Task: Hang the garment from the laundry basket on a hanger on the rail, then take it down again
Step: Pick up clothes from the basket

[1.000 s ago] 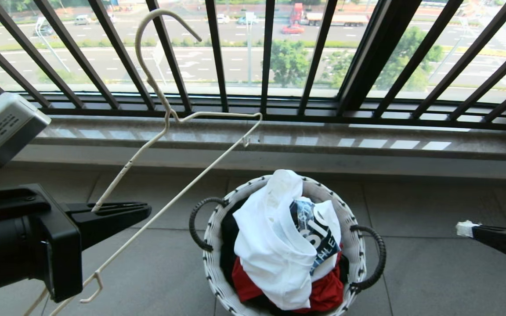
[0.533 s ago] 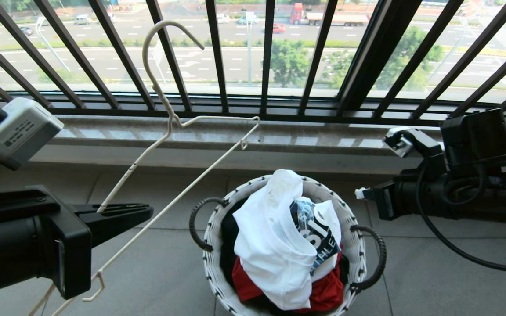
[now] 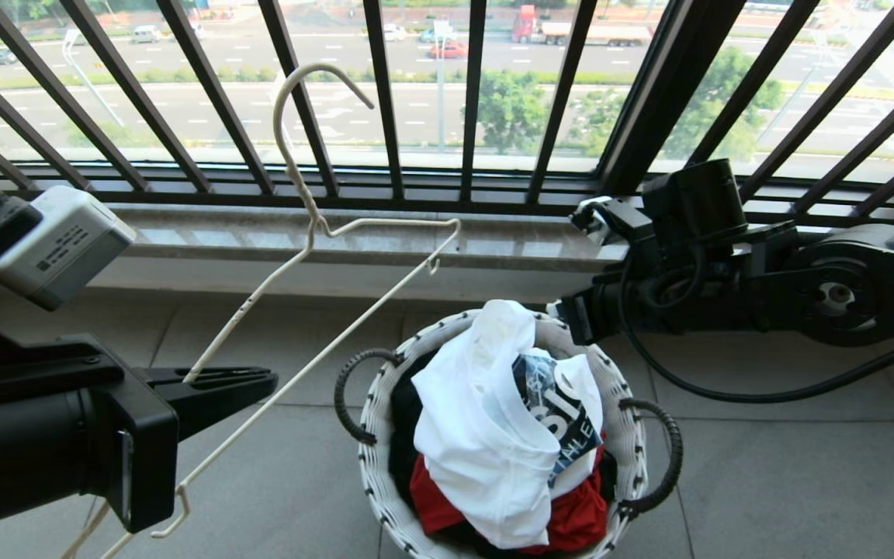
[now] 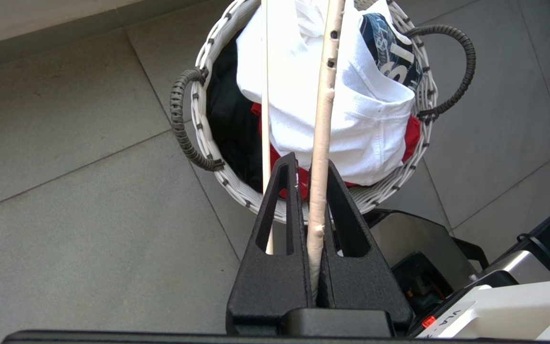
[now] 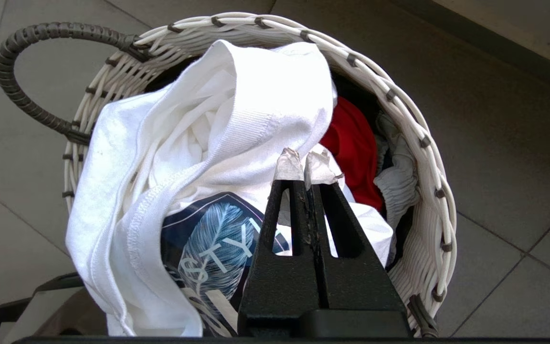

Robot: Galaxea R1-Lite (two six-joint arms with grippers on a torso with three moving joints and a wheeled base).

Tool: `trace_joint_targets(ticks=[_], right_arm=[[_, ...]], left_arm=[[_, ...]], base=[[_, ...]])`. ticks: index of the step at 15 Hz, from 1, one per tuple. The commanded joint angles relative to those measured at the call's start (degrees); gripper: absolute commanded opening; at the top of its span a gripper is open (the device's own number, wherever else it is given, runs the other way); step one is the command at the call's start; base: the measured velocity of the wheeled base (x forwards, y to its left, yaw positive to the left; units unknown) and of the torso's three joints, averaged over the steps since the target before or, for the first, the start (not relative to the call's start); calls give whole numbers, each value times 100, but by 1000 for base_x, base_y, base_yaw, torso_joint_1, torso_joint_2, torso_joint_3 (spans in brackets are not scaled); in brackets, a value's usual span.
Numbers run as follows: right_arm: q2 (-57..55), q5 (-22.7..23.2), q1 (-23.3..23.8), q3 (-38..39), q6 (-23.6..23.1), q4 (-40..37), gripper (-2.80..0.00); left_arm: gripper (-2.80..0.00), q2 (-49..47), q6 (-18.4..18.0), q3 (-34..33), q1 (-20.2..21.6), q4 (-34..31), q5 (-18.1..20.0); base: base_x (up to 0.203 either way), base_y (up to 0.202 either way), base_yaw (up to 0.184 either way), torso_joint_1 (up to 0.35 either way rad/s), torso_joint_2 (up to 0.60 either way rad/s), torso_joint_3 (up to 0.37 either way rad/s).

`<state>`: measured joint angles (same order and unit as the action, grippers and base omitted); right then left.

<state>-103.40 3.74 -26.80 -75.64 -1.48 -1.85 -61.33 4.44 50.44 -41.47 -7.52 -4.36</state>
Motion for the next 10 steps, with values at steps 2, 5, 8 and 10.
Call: trace_joint_targets(ticks=[2,5,8,10], right_arm=[[-156,-21,-360,-461,-2,-322,0],[-525,-172,-502,-974,-11,-583,0],[-815,-413,-564,-1218,-483,-769,0],[-907,-560,-672,-1315,-636,-854,0]], left_arm=[[-280,7,-4,0,-1,-4,-3],[-280,20,-13,0,-1,-4,-3],[-280,42,-22,0,-1,-4,-3],[-280,42,-22,9,-1,-4,-7]], base=[[0,0,0,0,0,0],[0,0,0,0,0,0],[0,0,0,0,0,0],[0,0,0,0,0,0]])
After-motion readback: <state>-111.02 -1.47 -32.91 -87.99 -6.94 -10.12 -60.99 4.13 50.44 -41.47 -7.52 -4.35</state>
